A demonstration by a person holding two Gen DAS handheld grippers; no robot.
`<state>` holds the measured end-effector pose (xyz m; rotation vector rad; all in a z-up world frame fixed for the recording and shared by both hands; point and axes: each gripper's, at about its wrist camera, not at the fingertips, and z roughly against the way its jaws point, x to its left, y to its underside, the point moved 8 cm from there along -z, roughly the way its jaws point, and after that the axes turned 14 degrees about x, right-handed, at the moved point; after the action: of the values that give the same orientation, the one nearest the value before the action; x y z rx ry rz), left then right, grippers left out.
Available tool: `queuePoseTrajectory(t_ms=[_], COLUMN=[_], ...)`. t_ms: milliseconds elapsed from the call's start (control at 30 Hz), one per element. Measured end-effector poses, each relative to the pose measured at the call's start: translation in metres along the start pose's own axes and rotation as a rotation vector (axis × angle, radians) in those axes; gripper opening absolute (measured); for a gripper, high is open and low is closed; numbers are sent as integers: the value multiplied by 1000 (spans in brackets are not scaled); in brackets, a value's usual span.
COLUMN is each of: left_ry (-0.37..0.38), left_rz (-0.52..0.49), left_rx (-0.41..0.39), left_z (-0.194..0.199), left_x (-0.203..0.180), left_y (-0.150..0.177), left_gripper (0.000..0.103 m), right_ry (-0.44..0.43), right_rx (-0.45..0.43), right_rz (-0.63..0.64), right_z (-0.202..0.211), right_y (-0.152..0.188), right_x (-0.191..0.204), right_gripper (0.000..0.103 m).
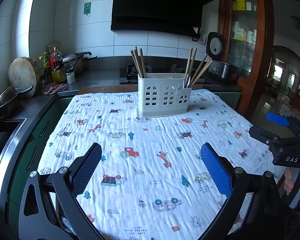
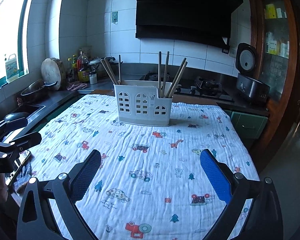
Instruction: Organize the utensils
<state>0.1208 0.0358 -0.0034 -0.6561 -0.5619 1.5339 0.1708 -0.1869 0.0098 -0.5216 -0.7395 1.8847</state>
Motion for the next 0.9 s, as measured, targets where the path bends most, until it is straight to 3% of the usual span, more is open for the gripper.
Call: queuePoseTrajectory(t_ms=[900], left_ry=[-4], left_rz=[-5], left_rx=[14], left_z=[-3], left_x=[0], left_y=[4], left_gripper=[98], right_ry=[-23], right_rx=[23], right_rz=[-6], right_z=[-7], right_y=[4], right_x=[1], right_gripper=[96])
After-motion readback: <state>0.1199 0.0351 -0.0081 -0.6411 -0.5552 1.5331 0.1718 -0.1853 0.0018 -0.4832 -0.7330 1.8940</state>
